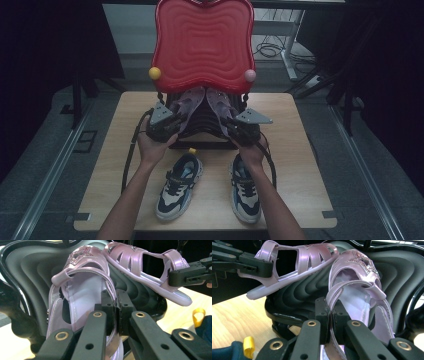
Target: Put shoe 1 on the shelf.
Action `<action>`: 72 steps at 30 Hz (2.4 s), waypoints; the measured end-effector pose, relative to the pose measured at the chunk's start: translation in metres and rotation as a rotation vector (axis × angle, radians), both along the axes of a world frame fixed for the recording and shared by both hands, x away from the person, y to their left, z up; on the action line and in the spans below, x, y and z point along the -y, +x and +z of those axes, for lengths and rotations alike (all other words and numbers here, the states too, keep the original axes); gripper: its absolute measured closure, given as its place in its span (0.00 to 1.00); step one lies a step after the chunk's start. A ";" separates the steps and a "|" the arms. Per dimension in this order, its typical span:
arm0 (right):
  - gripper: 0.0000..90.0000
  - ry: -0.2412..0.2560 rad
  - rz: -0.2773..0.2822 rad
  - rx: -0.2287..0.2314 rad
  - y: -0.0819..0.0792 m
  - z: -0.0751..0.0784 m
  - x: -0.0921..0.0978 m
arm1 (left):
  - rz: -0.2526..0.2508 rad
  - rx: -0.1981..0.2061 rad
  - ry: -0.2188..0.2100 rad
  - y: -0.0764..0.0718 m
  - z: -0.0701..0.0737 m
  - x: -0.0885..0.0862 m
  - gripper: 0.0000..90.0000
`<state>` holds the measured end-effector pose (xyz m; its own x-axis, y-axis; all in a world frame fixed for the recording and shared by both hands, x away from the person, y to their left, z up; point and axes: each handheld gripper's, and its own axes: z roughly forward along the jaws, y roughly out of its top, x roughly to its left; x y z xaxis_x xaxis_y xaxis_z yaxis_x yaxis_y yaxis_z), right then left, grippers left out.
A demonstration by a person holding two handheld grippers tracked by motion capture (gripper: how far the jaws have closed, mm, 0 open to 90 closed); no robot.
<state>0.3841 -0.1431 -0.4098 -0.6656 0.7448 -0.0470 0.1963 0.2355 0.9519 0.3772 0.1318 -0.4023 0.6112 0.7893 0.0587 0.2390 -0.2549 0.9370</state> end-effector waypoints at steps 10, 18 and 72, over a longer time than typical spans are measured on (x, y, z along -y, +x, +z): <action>0.96 -0.037 -0.035 0.041 0.012 -0.001 -0.011 | 0.016 0.028 -0.012 0.011 -0.005 0.000 0.96; 0.96 -0.050 -0.069 0.048 0.019 -0.007 -0.015 | 0.013 0.036 -0.006 0.017 -0.011 0.003 0.96; 0.67 -0.050 -0.005 -0.102 0.003 -0.008 0.002 | 0.019 -0.034 -0.088 -0.015 -0.021 -0.018 0.57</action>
